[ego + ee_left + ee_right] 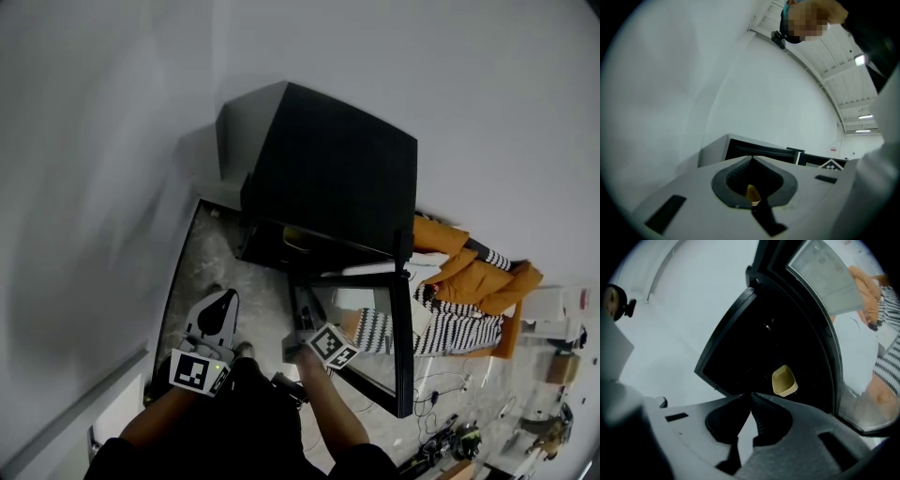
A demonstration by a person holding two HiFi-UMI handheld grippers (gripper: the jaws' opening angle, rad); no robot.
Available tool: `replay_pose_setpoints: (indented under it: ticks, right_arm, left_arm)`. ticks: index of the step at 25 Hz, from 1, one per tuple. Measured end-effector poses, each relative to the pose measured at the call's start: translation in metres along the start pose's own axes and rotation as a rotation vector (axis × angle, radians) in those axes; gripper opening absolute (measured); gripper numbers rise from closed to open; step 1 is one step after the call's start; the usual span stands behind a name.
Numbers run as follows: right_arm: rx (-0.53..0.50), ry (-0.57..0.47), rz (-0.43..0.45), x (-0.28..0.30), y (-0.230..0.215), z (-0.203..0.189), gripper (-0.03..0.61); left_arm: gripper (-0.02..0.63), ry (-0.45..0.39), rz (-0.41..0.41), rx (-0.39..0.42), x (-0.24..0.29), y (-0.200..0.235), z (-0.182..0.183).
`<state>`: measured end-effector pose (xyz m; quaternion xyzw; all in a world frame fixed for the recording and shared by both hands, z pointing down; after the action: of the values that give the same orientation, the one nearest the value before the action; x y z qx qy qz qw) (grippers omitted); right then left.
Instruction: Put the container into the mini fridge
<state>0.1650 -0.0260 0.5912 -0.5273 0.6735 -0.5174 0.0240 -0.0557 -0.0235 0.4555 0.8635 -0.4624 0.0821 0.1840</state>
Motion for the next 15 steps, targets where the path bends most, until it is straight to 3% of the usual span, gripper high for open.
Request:
replay_pose_setpoints:
  ticks: [5,10,15]
  right_arm:
    - [-0.222,0.027,-0.017,-0.027,0.035,0.0,0.003]
    - [-0.425,0.064,-0.113,-0.033,0.036,0.006,0.003]
    - [-0.454,0.054,-0.189,-0.012,0.017,0.011,0.003]
  left_arm:
    - [0.005,0.003,0.005,0.009,-0.007,-0.003,0.004]
    - [0.005,-0.001,-0.003,0.026,-0.008,-0.003,0.007]
    - [0.005,0.006,-0.016,0.039,-0.002,0.001,0.009]
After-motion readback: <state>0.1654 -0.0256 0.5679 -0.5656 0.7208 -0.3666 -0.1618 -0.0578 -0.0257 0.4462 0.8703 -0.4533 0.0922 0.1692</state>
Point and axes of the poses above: the fingertips, and each gripper's own axes: x forward along the fingers, y to its left, z out of its top, the point moved 5 cm from there along -x, backward along the fingers, and after that the axes turned 13 degrees about y, right-handed, at the moved point
